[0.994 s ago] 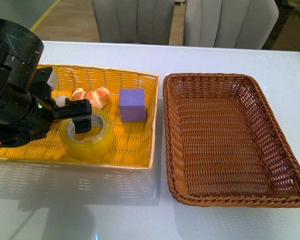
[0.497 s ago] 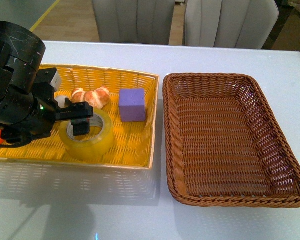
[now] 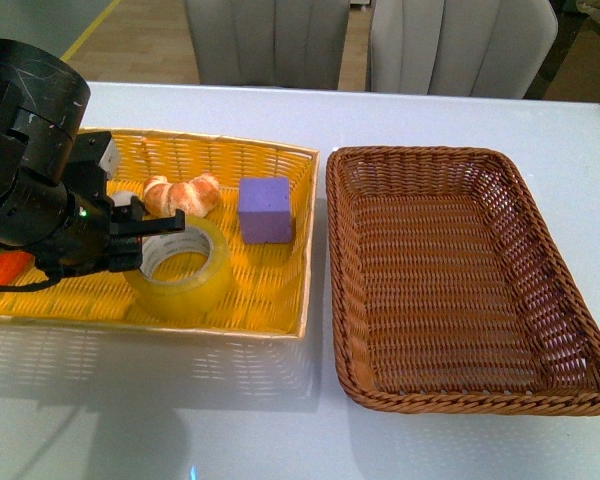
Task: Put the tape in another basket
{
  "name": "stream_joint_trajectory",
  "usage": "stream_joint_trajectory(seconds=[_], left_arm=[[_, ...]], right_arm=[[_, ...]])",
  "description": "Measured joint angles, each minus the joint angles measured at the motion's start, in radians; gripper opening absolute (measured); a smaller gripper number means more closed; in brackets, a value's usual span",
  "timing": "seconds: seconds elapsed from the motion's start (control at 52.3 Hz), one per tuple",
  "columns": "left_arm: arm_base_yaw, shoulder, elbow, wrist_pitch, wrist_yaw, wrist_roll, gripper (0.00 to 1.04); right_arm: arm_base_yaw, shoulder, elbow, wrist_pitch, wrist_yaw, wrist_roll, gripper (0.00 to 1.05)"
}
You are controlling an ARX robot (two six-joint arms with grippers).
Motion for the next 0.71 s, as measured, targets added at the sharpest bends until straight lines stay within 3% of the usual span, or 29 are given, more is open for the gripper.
stream_joint_trajectory(seconds=[0.708], left_arm=[[-0.013,-0.161,-0.006,0.019,-0.001,0.0,0.12]], right_arm=[[0.0,0.0,0.0,0.0,0.0,0.0,0.96]])
